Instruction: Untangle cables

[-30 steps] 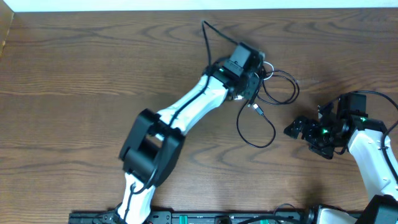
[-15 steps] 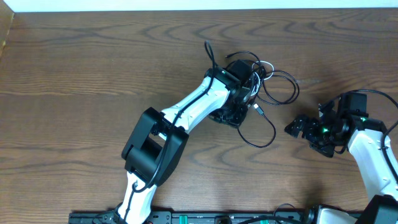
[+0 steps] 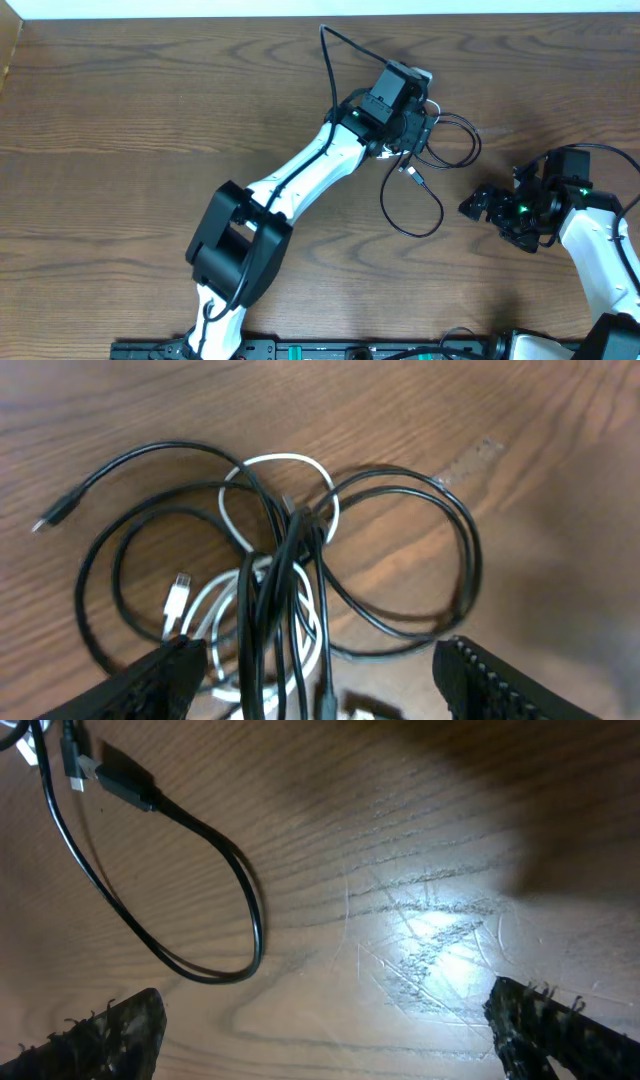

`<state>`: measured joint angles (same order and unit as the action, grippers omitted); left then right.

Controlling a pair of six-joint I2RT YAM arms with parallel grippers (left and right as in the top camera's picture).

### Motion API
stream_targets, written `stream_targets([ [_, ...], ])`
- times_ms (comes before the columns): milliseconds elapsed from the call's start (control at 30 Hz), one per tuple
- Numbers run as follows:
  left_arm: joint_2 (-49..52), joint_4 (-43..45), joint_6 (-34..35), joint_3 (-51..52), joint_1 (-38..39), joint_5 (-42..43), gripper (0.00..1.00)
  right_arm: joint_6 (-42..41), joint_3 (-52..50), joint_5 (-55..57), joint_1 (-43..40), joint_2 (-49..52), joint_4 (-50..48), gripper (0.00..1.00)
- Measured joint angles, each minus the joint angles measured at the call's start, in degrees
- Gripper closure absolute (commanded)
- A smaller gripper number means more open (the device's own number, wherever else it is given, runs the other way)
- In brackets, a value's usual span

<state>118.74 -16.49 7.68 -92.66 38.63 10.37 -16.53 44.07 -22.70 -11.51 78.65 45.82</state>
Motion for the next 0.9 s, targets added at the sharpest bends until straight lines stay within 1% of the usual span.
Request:
stream_targets([
  [33,0.72,0.50,-0.02,0.00,0.00,-0.07,0.32,0.00,0.00,0.04,0.00,0.00,0.00,0.01],
  [67,1.95,1.31,0.15,0.00,0.00,-0.22,0.39,0.00,0.00,0.07,0.00,0.00,0.00,0.01],
  [100,3.02,1.88,0.28,0.00,0.00,-0.24,0.43,0.00,0.00,0.09,0.00,0.00,0.00,0.01],
  [167,5.16,2.27,0.11,0.02,0.00,-0.35,0.82,0.00,0.00,0.09,0.00,0.00,0.00,0.01],
  [200,6.23,2.27,0.13,0.04,0.00,-0.50,0.92,0.00,0.00,0.09,0.00,0.00,0.00,0.01],
  [333,7.54,0.42,0.02,0.07,-0.02,-0.57,0.92,0.00,0.00,0.11,0.00,0.00,0.02,0.01],
  [400,7.32,-2.32,0.02,-0.02,-0.07,0.42,0.92,0.00,0.00,0.13,0.00,0.00,0.00,0.01],
  [500,7.26,-9.40,0.24,-0.11,-0.11,3.67,0.92,0.00,0.00,0.24,0.00,0.00,0.00,0.01],
  [633,7.15,-19.89,1.75,-0.37,-0.24,10.10,0.92,0.00,0.00,0.24,0.00,0.00,0.00,0.01],
  [667,7.13,-22.40,1.99,-0.42,-0.26,11.89,0.90,0.00,0.00,0.22,0.00,0.00,0.02,0.01],
  [733,7.10,-27.19,2.49,-0.44,-0.24,15.17,0.84,0.00,0.00,-0.02,0.00,0.00,0.00,0.01],
  [767,7.10,-28.55,2.75,-0.42,-0.22,16.24,0.83,-0.02,0.00,-0.09,0.00,0.00,0.02,0.01],
  [800,7.10,-30.27,2.91,-0.42,-0.15,17.79,0.78,0.00,-0.02,-0.28,0.00,0.00,0.00,0.01],
  [900,7.10,-32.39,2.73,-0.42,-0.09,21.38,0.72,-0.02,0.00,-0.57,0.00,0.00,0.00,0.01],
])
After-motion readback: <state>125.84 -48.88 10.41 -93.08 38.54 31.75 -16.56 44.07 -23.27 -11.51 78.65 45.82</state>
